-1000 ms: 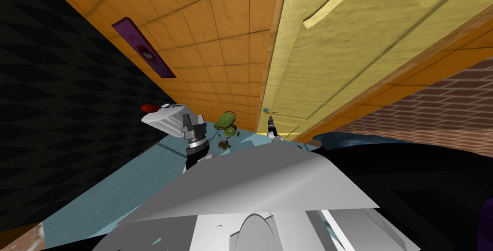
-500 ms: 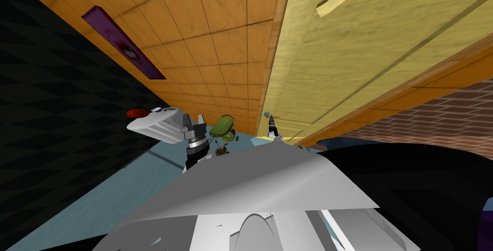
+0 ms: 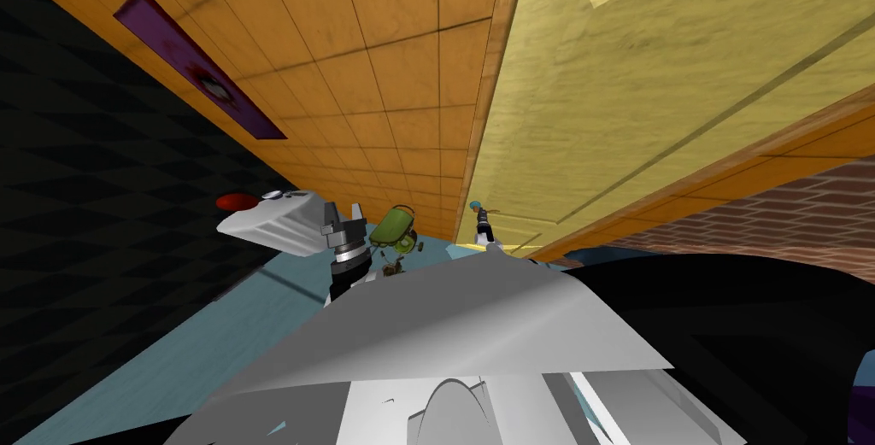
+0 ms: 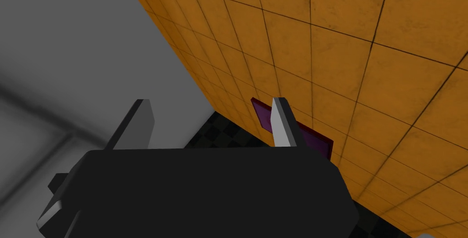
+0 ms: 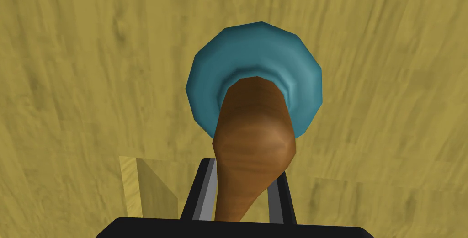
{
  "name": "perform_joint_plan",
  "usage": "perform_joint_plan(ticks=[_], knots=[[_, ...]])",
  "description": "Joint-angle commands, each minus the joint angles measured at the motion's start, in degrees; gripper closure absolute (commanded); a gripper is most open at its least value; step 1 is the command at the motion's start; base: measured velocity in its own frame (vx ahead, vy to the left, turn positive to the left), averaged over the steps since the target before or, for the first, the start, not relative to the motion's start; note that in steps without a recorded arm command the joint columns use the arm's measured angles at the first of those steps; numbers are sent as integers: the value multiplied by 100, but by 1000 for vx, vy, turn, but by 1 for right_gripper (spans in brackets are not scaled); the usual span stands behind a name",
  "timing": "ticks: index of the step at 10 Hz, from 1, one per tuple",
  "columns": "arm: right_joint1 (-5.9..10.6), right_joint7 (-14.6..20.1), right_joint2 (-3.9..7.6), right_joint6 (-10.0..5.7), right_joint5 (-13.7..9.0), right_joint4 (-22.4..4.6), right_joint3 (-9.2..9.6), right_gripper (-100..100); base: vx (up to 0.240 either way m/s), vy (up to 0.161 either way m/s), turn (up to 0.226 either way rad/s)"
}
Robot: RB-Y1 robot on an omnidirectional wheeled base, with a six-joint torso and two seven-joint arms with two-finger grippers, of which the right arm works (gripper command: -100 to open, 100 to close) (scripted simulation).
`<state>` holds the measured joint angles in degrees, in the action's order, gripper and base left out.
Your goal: Pull the door open
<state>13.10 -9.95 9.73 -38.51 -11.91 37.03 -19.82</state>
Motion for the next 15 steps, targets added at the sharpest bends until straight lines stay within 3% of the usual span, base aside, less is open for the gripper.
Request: perform_joint_plan(ticks=[1, 4, 9, 12, 15], knots=[[-6, -9, 2, -4, 3, 0, 0, 100, -23, 4, 4], [-23, 18, 4, 9, 6, -18, 17, 100, -39, 3, 33], [-58, 125, 90, -5, 19, -39, 68, 100, -198, 31, 88], [-106, 277, 210, -27, 39, -66, 138, 100, -181, 38, 123], [-197, 585, 452, -73, 77, -113, 279, 100, -177, 32, 125]])
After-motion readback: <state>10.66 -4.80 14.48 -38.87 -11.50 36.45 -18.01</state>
